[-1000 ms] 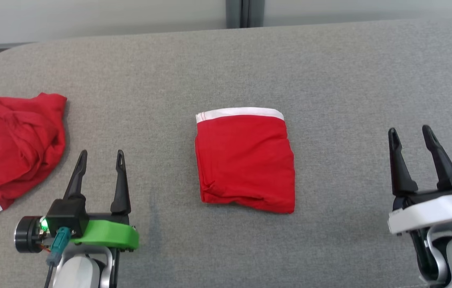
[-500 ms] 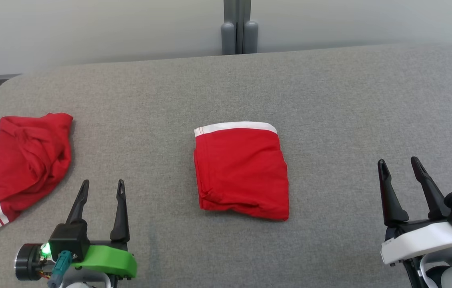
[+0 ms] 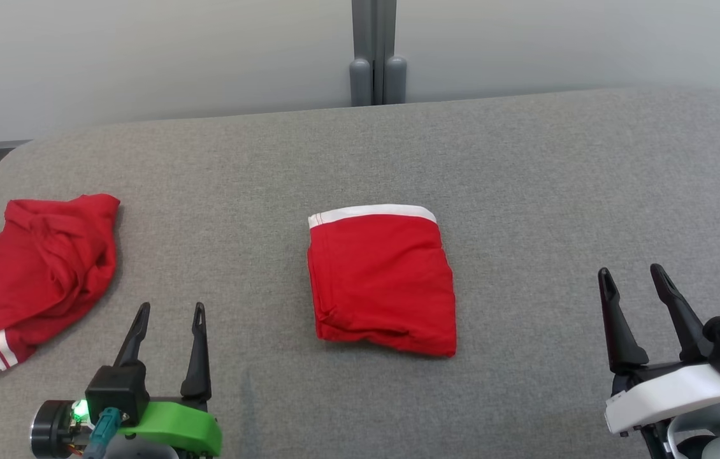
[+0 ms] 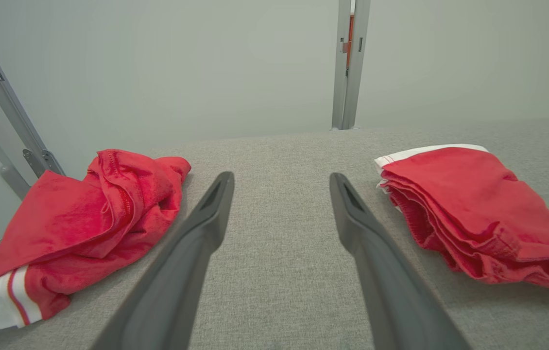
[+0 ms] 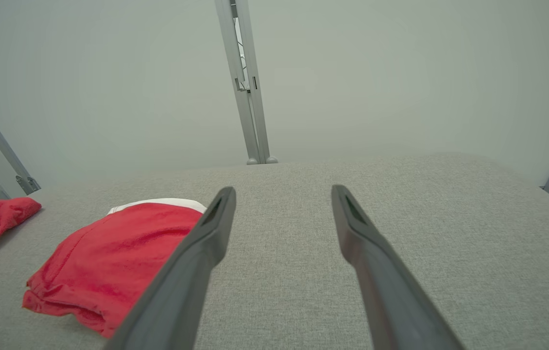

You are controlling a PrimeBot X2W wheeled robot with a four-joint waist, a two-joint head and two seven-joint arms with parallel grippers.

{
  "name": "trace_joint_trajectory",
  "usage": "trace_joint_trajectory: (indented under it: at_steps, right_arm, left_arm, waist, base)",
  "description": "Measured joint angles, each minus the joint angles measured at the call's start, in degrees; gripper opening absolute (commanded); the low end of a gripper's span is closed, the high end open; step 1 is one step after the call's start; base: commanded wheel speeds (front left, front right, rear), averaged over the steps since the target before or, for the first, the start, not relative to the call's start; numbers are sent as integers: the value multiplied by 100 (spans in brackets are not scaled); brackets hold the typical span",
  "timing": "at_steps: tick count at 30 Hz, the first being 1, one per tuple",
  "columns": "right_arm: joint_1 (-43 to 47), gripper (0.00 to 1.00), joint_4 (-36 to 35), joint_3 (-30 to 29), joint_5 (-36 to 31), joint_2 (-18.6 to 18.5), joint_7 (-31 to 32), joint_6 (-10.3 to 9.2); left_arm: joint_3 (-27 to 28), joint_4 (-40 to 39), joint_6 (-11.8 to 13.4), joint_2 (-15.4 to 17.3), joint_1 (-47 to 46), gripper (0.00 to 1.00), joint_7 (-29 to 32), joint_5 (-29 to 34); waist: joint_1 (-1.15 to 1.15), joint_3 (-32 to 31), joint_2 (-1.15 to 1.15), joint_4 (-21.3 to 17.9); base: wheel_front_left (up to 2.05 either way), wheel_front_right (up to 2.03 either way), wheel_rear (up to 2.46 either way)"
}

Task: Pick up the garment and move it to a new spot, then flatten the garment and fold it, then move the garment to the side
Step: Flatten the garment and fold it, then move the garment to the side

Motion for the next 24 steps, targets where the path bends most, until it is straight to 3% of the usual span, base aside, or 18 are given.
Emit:
trace_joint_trajectory:
  at_steps: [17, 24]
  right_arm:
    - [-25, 100, -19, -127, -13, 2, 53, 0]
    - [-466, 100, 483, 118, 163, -119, 119, 1]
  left_arm:
    - [-44, -26, 80, -1, -145, 100, -67, -71]
    - [-82, -190, 107, -129, -670, 100, -185, 19]
  waist:
    - [0, 167, 0, 57]
    - [0, 621, 0, 231]
  base:
    - [0, 0, 0]
    - [0, 0, 0]
